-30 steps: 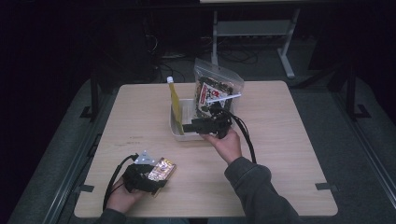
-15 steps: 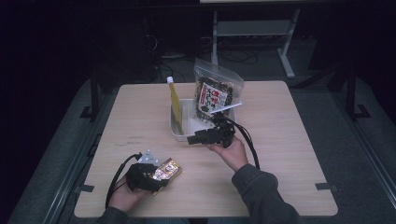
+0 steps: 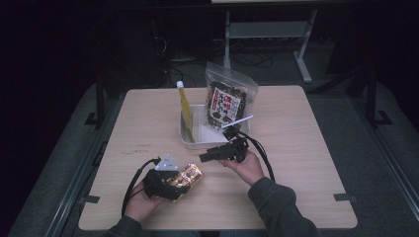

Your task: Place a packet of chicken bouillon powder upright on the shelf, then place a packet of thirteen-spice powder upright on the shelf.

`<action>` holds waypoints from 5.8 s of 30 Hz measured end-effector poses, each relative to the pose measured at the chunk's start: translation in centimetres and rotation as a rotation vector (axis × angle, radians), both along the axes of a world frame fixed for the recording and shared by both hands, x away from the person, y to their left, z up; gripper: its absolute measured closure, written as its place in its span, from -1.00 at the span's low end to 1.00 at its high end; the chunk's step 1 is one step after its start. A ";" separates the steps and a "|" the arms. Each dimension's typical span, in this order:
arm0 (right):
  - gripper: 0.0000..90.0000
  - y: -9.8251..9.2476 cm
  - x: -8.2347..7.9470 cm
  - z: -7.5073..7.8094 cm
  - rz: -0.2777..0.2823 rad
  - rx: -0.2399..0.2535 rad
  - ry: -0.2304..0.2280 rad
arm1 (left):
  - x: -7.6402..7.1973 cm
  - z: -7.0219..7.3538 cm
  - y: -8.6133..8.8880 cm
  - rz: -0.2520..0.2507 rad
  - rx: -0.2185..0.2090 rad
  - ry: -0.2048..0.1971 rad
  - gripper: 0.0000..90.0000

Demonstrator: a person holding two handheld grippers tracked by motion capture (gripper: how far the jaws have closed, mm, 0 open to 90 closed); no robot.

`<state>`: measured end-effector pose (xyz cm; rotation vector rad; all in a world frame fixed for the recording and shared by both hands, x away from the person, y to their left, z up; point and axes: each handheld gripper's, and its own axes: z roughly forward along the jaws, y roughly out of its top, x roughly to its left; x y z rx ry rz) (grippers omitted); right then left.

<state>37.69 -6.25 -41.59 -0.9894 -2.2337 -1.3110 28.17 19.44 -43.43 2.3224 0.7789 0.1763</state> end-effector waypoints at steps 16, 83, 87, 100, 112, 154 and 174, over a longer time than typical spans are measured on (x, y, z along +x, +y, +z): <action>0.08 0.1 0.1 -0.7 0.069 -0.050 0.138 | 0.3 1.4 -2.0 -0.022 -0.039 -0.066 -0.29; 0.51 -3.1 0.6 6.1 -0.123 -0.122 0.073 | -0.2 1.4 0.6 0.086 -0.096 -0.088 -0.49; 0.51 -3.6 0.6 6.6 -0.140 -0.123 0.061 | -0.1 1.3 0.8 0.087 -0.092 -0.086 -0.50; 0.50 -4.4 1.4 8.5 -0.190 -0.122 0.038 | -0.1 1.0 1.7 0.100 -0.097 -0.086 -0.54; 0.51 -5.4 2.2 10.1 -0.254 -0.125 0.006 | 0.0 0.8 2.1 0.111 -0.102 -0.079 -0.57; 0.50 -3.2 4.9 13.7 -0.355 -0.173 -0.034 | 0.4 0.7 2.9 0.123 -0.115 -0.079 -0.59; 0.50 -1.4 7.0 13.0 -0.482 -0.203 -0.020 | 0.6 0.6 3.2 0.135 -0.121 -0.076 -0.59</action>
